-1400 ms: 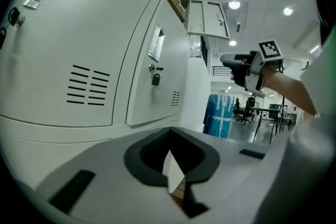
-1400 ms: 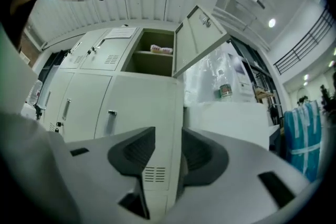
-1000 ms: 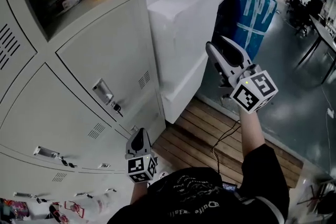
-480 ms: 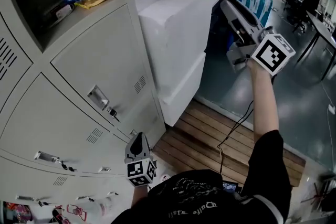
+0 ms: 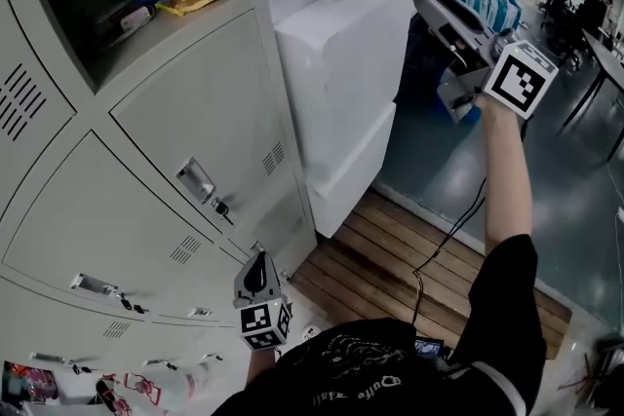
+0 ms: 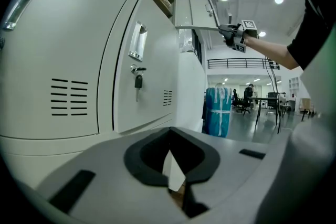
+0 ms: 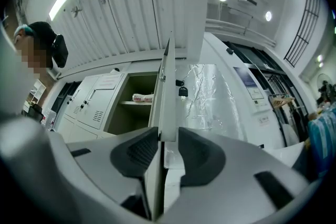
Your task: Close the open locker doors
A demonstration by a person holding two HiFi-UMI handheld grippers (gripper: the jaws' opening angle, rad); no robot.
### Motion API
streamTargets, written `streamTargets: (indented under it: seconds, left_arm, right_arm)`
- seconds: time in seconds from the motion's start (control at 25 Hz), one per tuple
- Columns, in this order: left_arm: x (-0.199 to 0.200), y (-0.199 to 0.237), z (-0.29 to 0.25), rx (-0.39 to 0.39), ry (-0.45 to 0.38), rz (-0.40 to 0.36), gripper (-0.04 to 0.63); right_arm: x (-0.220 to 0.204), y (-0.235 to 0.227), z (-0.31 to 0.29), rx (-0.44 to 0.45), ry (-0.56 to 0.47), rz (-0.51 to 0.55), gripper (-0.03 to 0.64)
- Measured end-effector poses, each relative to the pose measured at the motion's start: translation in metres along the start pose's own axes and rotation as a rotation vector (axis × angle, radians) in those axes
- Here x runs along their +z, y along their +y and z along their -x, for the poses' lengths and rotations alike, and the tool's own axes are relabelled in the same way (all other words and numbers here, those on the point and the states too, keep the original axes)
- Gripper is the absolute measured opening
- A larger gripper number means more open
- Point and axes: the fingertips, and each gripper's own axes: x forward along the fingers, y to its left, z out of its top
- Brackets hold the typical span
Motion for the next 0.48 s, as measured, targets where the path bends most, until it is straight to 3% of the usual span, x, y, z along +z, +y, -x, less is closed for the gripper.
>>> streamTargets:
  seconds: [0.08, 0.48]
  left_arm:
    - [-0.001, 0.003, 0.000, 0.011, 0.002, -0.008, 0.008]
    - [-0.006, 0.000, 0.003, 0.017, 0.018, -0.102, 0.008]
  right_arm:
    - [0.000, 0.002, -0.001, 0.012, 0.000, 0.001, 0.106]
    - [0.003, 0.016, 0.005, 0.082, -0.028, 0.013, 0.103]
